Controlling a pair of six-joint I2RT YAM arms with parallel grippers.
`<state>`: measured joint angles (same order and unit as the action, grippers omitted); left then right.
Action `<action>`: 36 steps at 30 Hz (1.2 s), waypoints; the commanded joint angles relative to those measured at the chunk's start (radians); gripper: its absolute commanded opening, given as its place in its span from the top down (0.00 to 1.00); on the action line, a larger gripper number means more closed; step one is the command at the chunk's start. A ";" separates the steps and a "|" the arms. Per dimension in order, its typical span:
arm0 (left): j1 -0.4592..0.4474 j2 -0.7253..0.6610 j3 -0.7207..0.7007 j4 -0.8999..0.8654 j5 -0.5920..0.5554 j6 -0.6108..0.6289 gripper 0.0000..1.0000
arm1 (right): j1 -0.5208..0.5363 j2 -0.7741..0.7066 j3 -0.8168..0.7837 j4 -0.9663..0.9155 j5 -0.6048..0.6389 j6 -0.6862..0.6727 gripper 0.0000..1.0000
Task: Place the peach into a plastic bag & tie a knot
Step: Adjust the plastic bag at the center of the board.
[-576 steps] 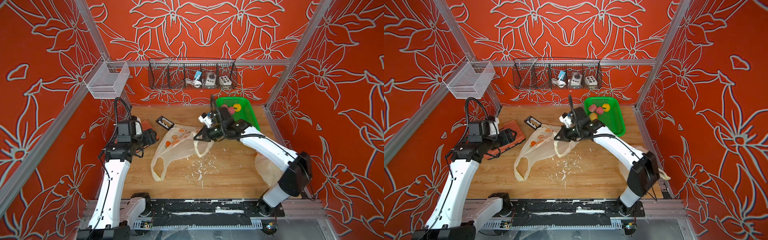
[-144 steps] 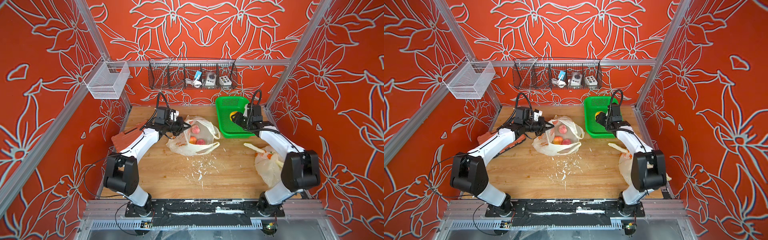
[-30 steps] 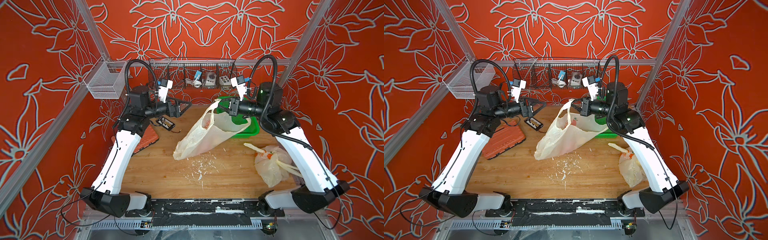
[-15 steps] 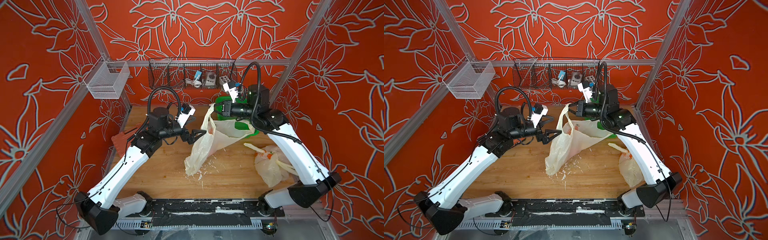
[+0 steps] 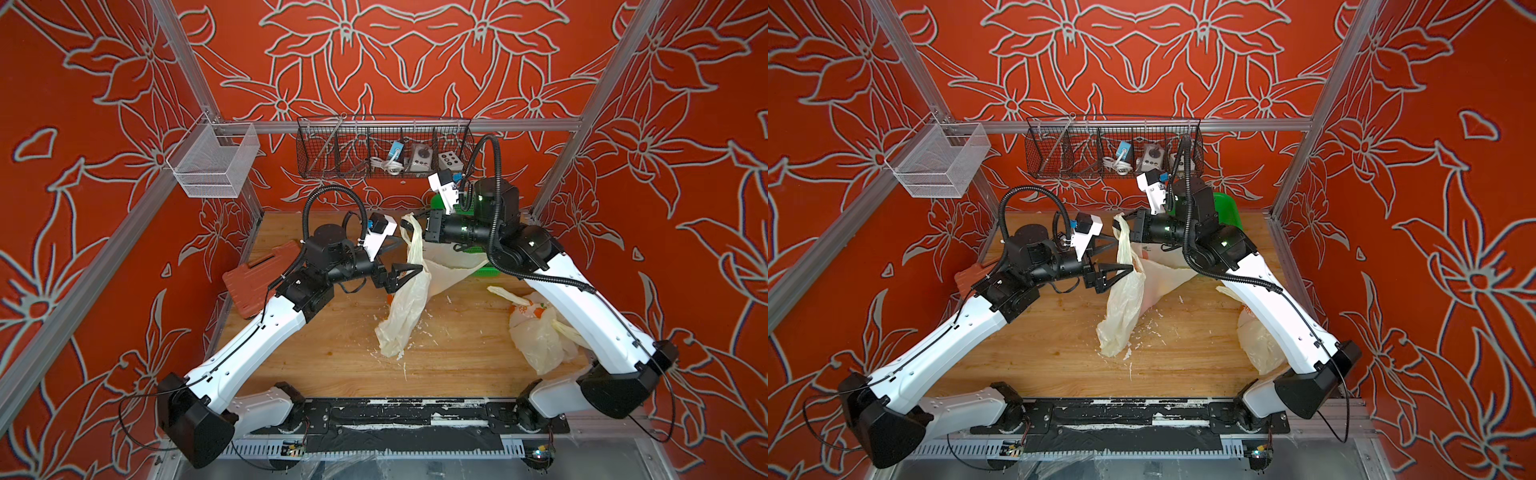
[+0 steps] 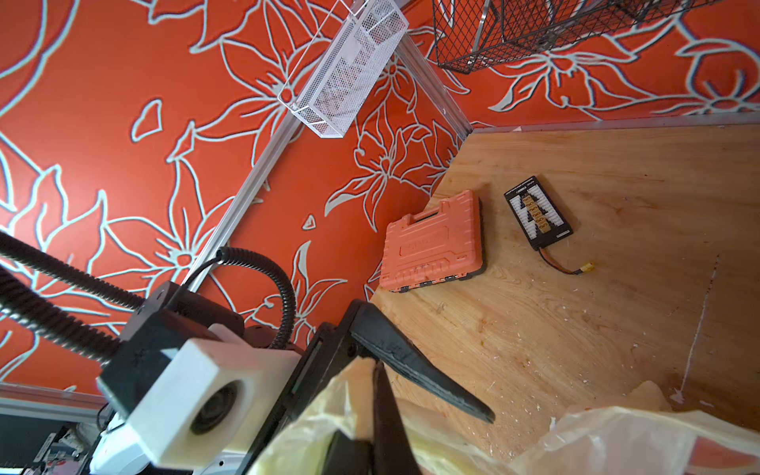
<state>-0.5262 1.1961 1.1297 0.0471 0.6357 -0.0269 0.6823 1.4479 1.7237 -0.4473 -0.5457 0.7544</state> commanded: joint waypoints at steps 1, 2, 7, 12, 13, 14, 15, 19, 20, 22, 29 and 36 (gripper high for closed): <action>-0.005 0.025 -0.017 0.061 -0.071 0.024 0.01 | 0.011 -0.028 0.047 0.023 0.084 0.025 1.00; -0.002 0.020 -0.024 0.054 -0.086 0.045 0.01 | 0.011 -0.031 0.051 0.014 0.099 0.018 1.00; 0.100 0.011 -0.014 0.027 -0.017 0.054 0.29 | 0.011 -0.050 0.064 -0.042 0.132 -0.015 1.00; 0.181 0.069 0.028 -0.019 0.132 0.057 0.55 | 0.010 -0.032 0.146 -0.195 0.083 -0.096 1.00; 0.185 0.079 0.034 -0.030 0.153 0.067 0.58 | 0.010 -0.029 0.161 -0.229 0.059 -0.115 1.00; 0.187 0.088 0.039 -0.034 0.153 0.071 0.60 | 0.010 -0.021 0.185 -0.265 0.027 -0.137 1.00; 0.191 0.094 0.041 -0.034 0.155 0.071 0.62 | 0.010 -0.013 0.207 -0.296 -0.019 -0.150 1.00; 0.213 0.135 0.085 -0.035 0.162 0.070 0.70 | 0.025 0.013 0.268 -0.298 -0.263 -0.111 1.00; 0.215 0.152 0.111 -0.036 0.171 0.061 0.71 | 0.038 0.009 0.268 -0.266 -0.288 -0.093 1.00; 0.216 0.188 0.166 -0.031 0.211 0.032 0.75 | 0.062 0.013 0.283 -0.216 -0.334 -0.071 1.00; 0.178 0.271 0.235 0.040 0.298 -0.051 0.80 | 0.077 0.028 0.254 -0.066 -0.275 0.025 1.00; 0.150 0.226 0.040 0.049 0.259 -0.044 0.56 | 0.068 0.052 0.160 0.114 0.016 -0.001 1.00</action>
<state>-0.3920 1.4517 1.2251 0.0978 0.9012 -0.0708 0.7517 1.4937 1.8931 -0.4480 -0.6739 0.7643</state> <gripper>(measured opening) 0.403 0.047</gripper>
